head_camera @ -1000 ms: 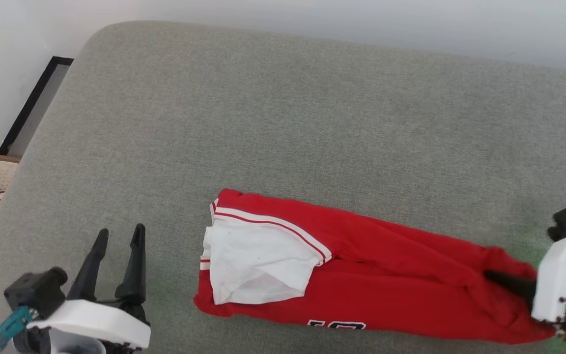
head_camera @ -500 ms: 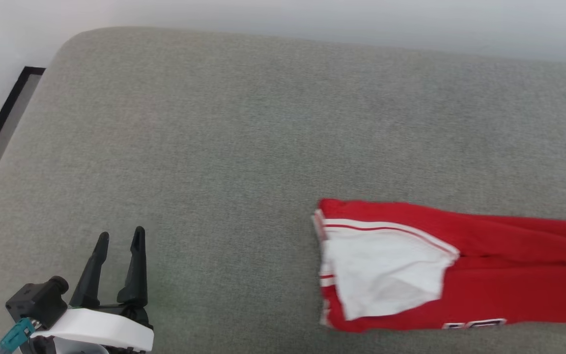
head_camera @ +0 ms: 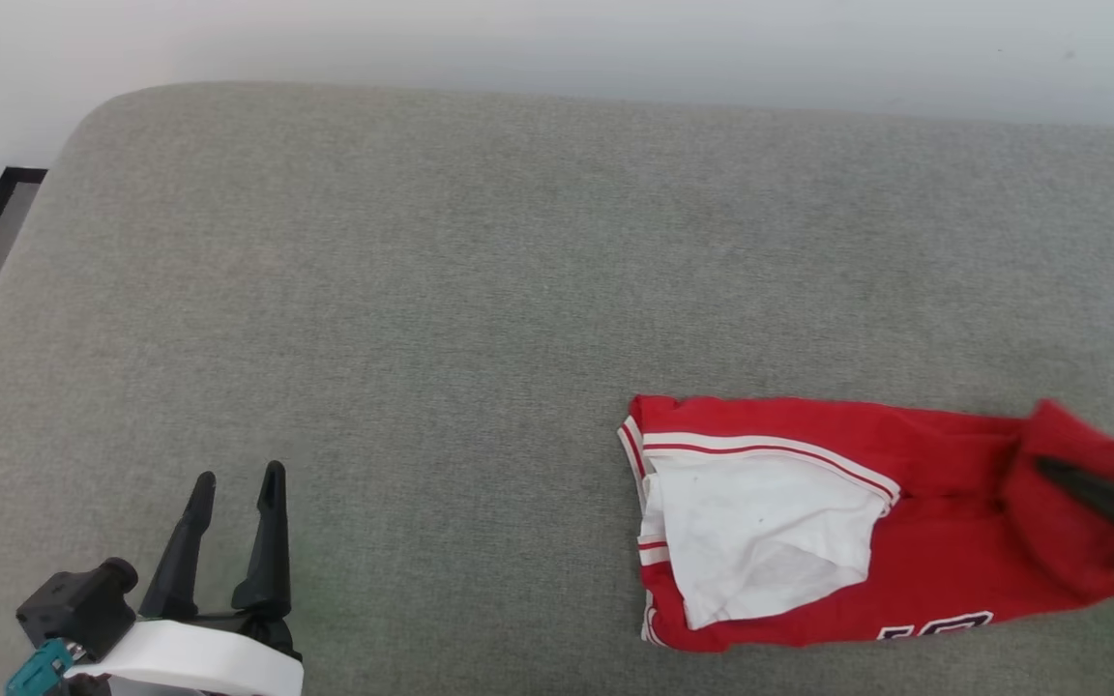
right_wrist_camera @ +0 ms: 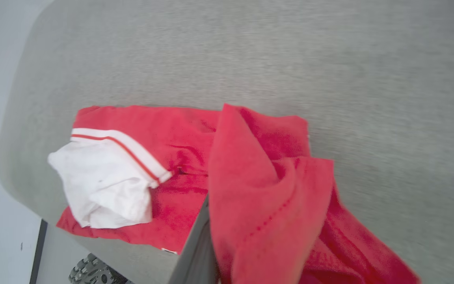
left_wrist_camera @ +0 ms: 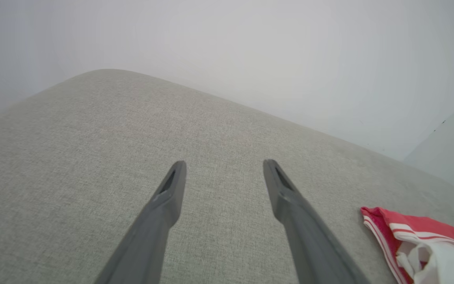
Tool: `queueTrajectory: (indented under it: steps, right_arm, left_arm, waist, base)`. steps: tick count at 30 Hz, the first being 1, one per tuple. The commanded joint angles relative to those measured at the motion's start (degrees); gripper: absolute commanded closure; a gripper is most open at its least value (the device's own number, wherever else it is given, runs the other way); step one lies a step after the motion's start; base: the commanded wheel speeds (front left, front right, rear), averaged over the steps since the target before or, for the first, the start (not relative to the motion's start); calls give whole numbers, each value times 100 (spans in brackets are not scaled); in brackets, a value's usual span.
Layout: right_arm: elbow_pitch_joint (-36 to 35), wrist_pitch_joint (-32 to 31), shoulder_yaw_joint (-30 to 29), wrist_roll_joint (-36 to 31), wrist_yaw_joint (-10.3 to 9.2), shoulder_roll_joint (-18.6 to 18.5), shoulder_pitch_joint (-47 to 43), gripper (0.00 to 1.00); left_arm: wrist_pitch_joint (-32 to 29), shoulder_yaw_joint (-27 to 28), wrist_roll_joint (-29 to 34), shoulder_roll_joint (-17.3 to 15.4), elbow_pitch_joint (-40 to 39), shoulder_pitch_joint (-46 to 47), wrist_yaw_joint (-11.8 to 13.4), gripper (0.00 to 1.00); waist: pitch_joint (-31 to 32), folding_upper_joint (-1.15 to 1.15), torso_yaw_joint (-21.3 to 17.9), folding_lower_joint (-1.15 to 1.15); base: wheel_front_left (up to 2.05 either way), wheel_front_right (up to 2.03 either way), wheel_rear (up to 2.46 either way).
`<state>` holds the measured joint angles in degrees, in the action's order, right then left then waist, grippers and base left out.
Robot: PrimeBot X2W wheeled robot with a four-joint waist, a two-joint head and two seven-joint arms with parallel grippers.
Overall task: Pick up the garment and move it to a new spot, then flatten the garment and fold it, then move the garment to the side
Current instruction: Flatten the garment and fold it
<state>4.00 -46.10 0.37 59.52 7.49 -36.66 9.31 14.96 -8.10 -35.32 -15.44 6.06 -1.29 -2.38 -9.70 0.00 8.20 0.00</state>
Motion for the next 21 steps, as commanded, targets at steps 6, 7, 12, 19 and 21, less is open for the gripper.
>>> queueTrajectory:
  steps: [6, 7, 12, 19, 21]
  right_arm:
    - [-714, -87, 645, -325, 0, 562, 113, 100]
    - [-740, -112, 763, -375, 0, 672, 157, 100]
    - [-582, -75, 1286, -622, 0, 1096, 490, 100]
    - [-4, 144, 1787, -939, 0, 1372, 863, 39]
    - [41, 210, 1838, -910, 0, 1376, 939, 0]
  left_arm:
    - [21, -110, 59, 50, 74, 126, -89, 0]
    - [14, -136, 49, 62, 93, 145, -108, 0]
    - [9, -262, 41, 155, 199, 274, -163, 0]
    - [16, -335, -9, 244, 381, 358, -226, 0]
    - [18, -306, -32, 245, 409, 339, -238, 0]
  waist:
    - [14, 0, 240, 0]
    - [12, 0, 300, 0]
    - [-15, 0, 604, 0]
    - [14, 0, 865, 0]
    - [43, 0, 859, 0]
  base:
    - [0, 0, 0]
    - [0, 0, 0]
    - [0, 0, 0]
    - [0, 0, 0]
    - [0, 0, 0]
